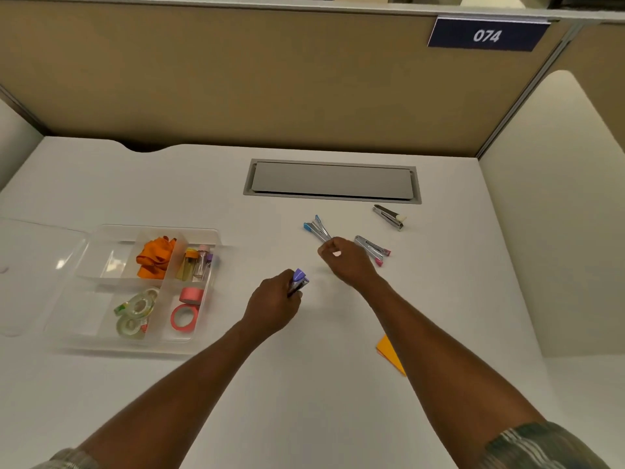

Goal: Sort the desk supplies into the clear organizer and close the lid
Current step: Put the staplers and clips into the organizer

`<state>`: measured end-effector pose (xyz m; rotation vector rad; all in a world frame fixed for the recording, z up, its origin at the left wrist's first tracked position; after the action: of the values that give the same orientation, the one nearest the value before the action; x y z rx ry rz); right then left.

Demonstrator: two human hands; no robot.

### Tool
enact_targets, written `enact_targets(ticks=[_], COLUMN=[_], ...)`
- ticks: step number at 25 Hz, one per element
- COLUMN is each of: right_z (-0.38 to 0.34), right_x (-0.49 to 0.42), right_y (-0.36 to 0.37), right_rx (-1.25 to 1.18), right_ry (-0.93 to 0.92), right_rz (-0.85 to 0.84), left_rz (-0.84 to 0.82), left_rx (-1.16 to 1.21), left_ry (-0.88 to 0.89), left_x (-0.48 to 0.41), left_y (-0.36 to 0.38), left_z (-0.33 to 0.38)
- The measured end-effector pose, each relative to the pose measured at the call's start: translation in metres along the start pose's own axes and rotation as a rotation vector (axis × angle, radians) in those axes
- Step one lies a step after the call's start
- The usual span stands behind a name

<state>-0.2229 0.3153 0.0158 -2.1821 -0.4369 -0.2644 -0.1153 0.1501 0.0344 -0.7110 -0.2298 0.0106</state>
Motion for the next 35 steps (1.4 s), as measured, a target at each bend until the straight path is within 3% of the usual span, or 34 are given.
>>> enact_targets(ticks=[1,3,8,14,18,21,25,28,31,35], right_z=[0.002,0.004,-0.005,0.0,0.004,-0.004,-0.035,-0.063,-0.091,-0.137], right_x=[-0.014,-0.037,-0.068,-0.045,0.002,0.029,0.065,0.086,0.096,0.101], right_y=[0.001,0.005,0.025,0.055,0.081,0.091,0.096,0.099,0.104,0.113], right_rx=[0.194,0.447,0.643,0.771,0.557,0.314,-0.506,-1.016,-1.132,-1.059], right_ry=[-0.041,-0.101,-0.113,-0.214,-0.18,-0.019,0.306,0.338,0.269,0.137], right_rz=[0.047,-0.018,-0.198,0.059,0.12,0.122,-0.064,-0.22,-0.29,-0.39], left_rz=[-0.006,-0.031,-0.048,-0.058,-0.097,-0.106,-0.087,-0.112,-0.122,-0.117], left_rx=[0.038,0.095,0.095,0.141,0.449,0.674,0.889,1.09,1.19,1.242], left_ry=[-0.029,-0.083,-0.159,-0.244,-0.383,-0.513,-0.658,-0.7,-0.695,-0.66], left_x=[0.003,0.01,0.025,0.034,0.04,0.042,0.038,0.036,0.037,0.038], left_y=[-0.004,-0.011,-0.027,-0.038,-0.043,-0.046,-0.053,-0.069,-0.09,-0.117], left_z=[-0.005,-0.015,-0.045,-0.066,-0.07,-0.072,-0.076,-0.078,-0.086,-0.106])
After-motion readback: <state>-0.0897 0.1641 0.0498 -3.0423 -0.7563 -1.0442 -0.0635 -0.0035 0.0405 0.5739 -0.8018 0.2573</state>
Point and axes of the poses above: each hand's wrist, its own x-axis away from the middle knuckle, its own y-axis out of the palm, z = x × y, the point moved 1 cm from there along -x, towards the middle knuckle, and after that the axes turned 13 degrees about x, right-handed, at the moved point
